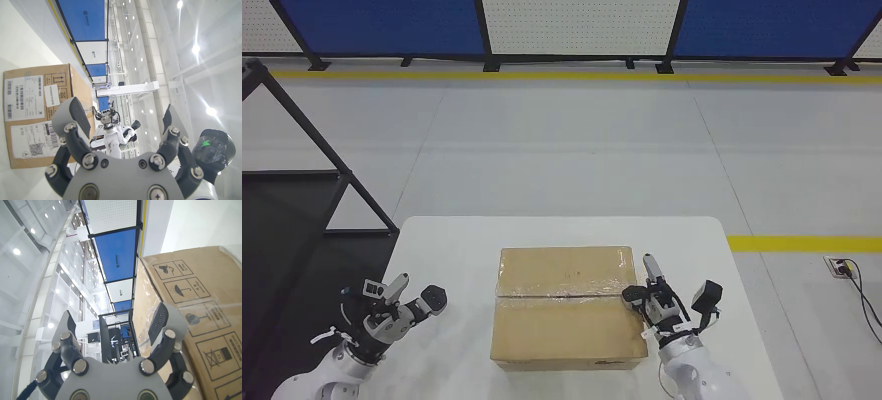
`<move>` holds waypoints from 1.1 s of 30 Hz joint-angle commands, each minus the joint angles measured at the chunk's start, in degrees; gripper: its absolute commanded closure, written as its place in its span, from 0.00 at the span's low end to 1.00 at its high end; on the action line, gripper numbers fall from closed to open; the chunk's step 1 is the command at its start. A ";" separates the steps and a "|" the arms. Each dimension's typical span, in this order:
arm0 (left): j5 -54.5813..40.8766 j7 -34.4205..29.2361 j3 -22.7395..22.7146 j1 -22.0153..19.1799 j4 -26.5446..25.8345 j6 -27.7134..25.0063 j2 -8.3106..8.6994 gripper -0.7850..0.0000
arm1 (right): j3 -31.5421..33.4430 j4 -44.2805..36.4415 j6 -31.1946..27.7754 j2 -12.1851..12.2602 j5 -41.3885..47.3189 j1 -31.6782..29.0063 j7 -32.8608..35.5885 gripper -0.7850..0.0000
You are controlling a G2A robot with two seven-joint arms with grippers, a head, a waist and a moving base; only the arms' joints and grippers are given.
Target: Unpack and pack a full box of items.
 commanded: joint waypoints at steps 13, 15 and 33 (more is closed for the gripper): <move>0.06 0.22 0.76 -0.31 0.28 -0.16 -0.03 0.00 | -8.17 -0.74 0.26 -0.38 -5.06 3.76 3.40 0.00; -0.21 0.19 0.61 -0.27 0.55 -0.27 -0.02 0.00 | -9.79 1.05 1.06 -0.64 -4.89 5.74 3.72 0.00; 0.29 0.34 1.30 -1.09 0.17 0.32 0.01 0.00 | -7.47 1.46 0.41 -0.38 -4.57 2.01 2.03 0.00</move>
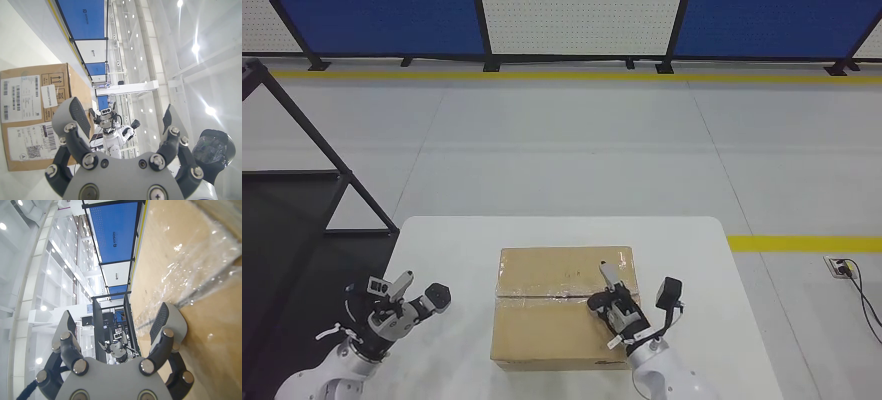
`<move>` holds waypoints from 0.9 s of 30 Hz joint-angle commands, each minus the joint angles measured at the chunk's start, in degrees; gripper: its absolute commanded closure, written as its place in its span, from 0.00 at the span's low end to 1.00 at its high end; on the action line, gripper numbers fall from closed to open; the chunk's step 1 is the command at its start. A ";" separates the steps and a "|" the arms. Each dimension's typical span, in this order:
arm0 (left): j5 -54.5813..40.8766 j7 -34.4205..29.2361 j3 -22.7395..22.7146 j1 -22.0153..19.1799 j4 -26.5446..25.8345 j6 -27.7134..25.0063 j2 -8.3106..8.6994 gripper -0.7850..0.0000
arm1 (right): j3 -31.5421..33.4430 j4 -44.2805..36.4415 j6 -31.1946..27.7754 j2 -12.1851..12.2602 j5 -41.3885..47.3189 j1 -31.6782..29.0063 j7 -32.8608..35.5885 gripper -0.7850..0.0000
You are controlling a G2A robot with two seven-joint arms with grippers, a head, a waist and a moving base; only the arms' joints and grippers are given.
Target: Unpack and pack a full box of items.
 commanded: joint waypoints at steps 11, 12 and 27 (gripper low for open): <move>0.08 0.07 -0.07 0.14 -0.13 -0.12 0.06 0.00 | 3.51 -3.00 0.73 0.30 -0.70 -2.39 -4.16 0.00; -0.02 0.06 -0.17 0.20 -0.08 -0.13 0.07 0.00 | 3.59 -3.30 0.89 0.30 -0.67 -2.50 -4.37 0.00; -0.01 0.15 -0.03 0.14 -0.61 0.04 0.11 0.00 | 3.47 -7.28 -3.94 0.55 -1.62 -5.86 -2.66 0.00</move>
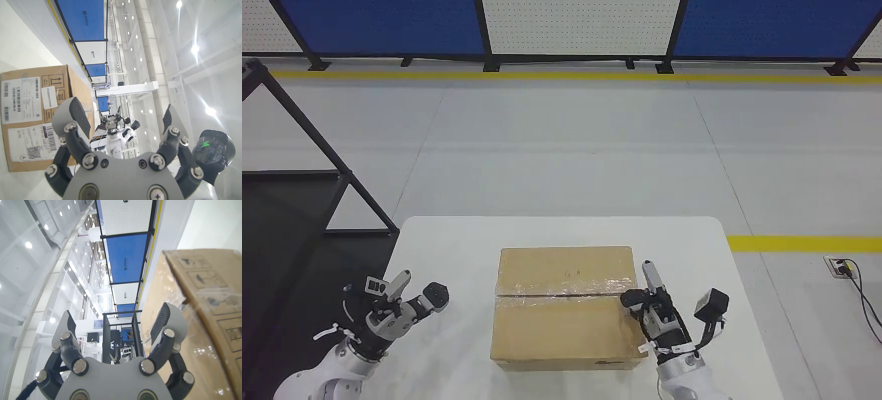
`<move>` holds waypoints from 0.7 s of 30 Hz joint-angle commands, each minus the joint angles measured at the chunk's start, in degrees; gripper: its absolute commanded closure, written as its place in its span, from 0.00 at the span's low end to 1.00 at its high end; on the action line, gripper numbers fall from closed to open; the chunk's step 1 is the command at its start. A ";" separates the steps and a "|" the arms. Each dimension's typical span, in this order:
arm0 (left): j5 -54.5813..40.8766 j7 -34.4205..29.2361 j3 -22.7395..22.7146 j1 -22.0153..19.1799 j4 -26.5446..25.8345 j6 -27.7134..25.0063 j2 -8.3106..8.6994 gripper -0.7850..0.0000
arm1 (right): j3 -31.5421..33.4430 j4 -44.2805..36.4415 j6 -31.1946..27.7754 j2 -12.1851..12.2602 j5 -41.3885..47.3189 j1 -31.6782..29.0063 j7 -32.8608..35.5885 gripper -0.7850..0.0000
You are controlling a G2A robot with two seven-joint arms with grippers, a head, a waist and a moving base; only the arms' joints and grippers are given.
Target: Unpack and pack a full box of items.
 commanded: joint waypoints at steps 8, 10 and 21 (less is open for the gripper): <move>5.92 -1.08 5.22 -2.05 -4.49 2.19 -0.14 0.00 | -5.40 4.98 0.87 -0.67 -0.96 5.89 1.08 0.00; 8.44 -1.10 7.37 -3.28 -5.76 3.02 -0.23 0.00 | -5.33 5.05 -0.37 -0.75 -0.59 5.79 0.37 0.00; 15.67 0.76 20.87 -12.66 -6.59 7.03 -1.68 0.00 | 1.60 -1.68 -9.99 0.16 1.24 -7.22 -2.40 0.00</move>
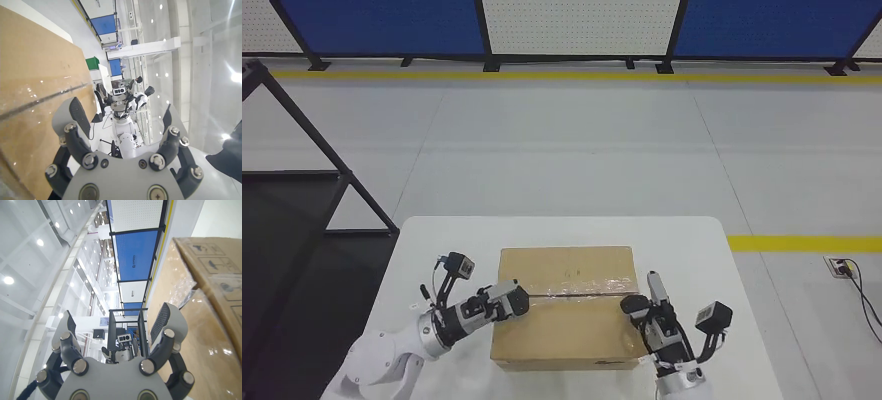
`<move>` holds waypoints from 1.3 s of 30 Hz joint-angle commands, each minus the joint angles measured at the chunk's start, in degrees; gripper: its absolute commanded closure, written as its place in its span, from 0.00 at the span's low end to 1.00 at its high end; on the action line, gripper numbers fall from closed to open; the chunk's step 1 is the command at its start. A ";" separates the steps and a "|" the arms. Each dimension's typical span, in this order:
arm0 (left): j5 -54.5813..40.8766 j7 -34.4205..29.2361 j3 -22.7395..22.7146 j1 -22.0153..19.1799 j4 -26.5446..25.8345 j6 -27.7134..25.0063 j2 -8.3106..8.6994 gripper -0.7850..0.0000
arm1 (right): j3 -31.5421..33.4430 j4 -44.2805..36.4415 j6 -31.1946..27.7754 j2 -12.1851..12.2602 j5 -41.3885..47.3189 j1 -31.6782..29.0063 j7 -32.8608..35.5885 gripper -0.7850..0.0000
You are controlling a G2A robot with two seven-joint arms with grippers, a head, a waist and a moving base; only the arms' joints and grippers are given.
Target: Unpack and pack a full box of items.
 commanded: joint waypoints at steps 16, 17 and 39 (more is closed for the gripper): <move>7.82 8.85 7.37 -6.98 9.55 2.69 -1.50 0.00 | 2.92 -0.34 -5.10 0.56 2.49 -4.61 2.84 0.00; 7.83 8.80 6.82 -6.67 9.76 2.55 -1.40 0.00 | 2.88 -0.33 -4.71 0.58 2.39 -4.25 3.04 0.00; -7.27 4.34 -14.81 7.64 2.54 -4.21 1.47 0.00 | 1.92 -0.80 0.66 0.66 1.17 0.72 3.15 0.00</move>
